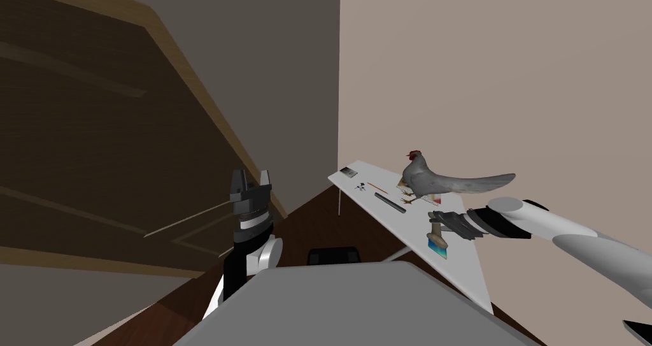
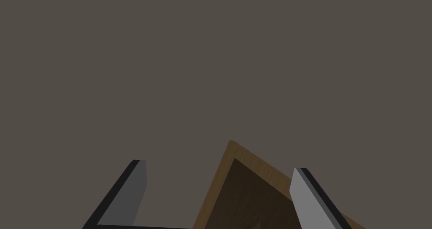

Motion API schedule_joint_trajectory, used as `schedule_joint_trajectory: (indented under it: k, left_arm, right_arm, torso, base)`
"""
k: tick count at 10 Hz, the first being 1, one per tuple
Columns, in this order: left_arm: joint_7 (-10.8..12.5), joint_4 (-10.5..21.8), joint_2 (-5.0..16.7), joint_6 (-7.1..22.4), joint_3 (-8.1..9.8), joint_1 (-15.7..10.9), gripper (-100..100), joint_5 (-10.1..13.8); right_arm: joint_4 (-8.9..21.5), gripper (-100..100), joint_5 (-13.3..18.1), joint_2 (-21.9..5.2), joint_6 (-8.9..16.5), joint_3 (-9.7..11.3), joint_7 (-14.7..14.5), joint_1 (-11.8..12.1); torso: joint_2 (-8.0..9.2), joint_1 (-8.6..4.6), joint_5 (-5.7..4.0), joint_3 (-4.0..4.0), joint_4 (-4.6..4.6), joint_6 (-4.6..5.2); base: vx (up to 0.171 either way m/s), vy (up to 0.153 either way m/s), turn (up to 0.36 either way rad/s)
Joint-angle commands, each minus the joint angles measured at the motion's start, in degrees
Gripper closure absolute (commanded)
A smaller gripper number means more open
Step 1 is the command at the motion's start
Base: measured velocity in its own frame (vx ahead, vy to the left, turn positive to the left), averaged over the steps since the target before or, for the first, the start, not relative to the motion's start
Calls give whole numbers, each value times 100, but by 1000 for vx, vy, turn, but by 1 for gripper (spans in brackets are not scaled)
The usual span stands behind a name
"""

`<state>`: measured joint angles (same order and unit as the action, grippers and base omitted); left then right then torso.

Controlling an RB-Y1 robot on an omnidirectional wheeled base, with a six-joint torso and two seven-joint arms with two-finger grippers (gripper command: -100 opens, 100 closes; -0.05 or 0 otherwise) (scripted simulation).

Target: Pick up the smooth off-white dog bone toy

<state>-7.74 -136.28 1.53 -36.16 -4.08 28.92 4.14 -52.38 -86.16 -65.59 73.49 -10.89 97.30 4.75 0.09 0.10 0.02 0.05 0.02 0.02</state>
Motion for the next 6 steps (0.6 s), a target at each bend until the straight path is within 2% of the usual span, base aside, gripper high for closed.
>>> schedule_joint_trajectory:
  k: [1,2,3,4,6]
  left_arm:
    - [0,0,0,0,0,0,0,0]
    - [0,0,0,0,0,0,0,0]
    - [0,0,0,0,0,0,0,0]
    - [0,0,0,0,0,0,0,0]
    - [0,0,0,0,1,2,0,0]
  right_arm:
    - [0,100,0,0,0,0,0,0]
    - [0,100,0,0,0,0,-1,0]
    - [-1,0,0,1,0,1,-2,0]
    - [-109,100,-26,-31,38,-4,-21,37]
    - [-323,100,-76,-106,135,11,-32,68]
  torso:
    - [0,0,0,0,0,0]
    - [0,0,0,0,0,0]
    - [0,0,1,0,0,0]
    - [0,0,1,0,0,1]
    - [-20,-1,5,-10,-3,13]
  base:
    - [0,0,0]
    - [0,0,0]
    - [0,0,0]
    - [41,-2,-154]
    - [101,6,-258]
